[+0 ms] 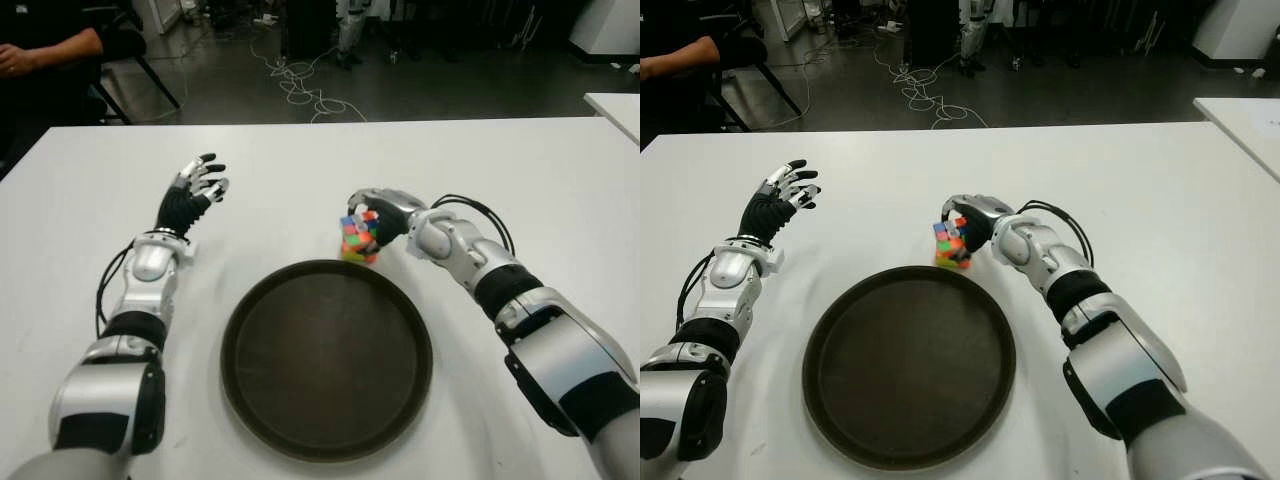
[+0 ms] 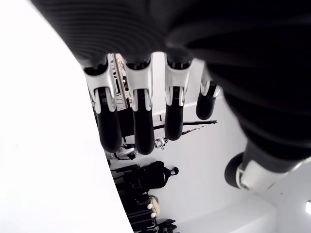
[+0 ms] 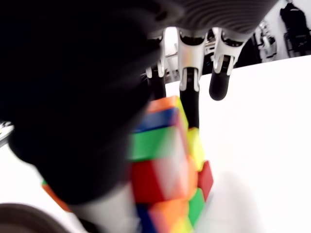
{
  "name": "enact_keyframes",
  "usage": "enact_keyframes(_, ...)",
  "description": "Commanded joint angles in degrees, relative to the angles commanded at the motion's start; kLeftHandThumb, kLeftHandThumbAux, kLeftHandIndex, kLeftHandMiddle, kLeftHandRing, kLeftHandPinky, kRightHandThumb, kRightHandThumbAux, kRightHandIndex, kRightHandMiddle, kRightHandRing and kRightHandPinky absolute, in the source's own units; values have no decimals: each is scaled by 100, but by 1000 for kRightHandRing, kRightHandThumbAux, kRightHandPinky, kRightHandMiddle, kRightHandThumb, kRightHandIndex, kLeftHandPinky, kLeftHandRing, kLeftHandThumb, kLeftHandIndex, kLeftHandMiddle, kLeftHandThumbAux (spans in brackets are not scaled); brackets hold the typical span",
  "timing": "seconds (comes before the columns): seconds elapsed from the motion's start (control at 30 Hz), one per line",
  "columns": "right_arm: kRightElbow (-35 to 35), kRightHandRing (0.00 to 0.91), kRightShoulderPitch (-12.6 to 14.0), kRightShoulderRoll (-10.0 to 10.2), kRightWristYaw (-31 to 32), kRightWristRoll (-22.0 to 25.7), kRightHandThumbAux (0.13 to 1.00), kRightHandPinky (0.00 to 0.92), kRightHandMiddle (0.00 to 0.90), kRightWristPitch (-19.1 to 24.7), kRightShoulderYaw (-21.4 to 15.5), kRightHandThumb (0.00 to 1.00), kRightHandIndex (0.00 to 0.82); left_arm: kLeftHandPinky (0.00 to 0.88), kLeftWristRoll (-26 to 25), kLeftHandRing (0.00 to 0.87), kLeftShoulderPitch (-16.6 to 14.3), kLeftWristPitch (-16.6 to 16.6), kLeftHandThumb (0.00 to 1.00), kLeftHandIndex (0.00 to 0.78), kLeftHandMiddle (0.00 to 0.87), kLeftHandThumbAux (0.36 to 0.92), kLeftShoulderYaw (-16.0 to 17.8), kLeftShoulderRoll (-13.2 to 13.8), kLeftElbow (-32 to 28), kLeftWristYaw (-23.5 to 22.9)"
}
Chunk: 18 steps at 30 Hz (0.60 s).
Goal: Pick up the Rubik's Cube and put it in the plate
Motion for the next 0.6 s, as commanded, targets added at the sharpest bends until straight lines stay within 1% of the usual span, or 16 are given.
enact_keyframes(0.07,-23,699,8,12,13,0,751,681,701,69,-8,647,437,314,-3,258,2,-1,161,153,222,613,-1,0,-6,-2)
enact_keyframes(0.17,-74,699,22,20,44,-2,741,685,699,163,-12,675,431,317,-11,261,5,-1,164,153,224,616,0,2,-19,-16)
enact_keyframes(0.5,-260,696,73,8,34,-13,737,677,690,368,-20,686,428,318,-36,259,15,21,171,149,220,622,17,-15,-36,-12)
enact_keyframes(0.6,-223,696,65,8,14,-22,736,677,692,381,-10,686,428,316,-44,257,12,39,173,144,215,620,24,-18,-33,-4)
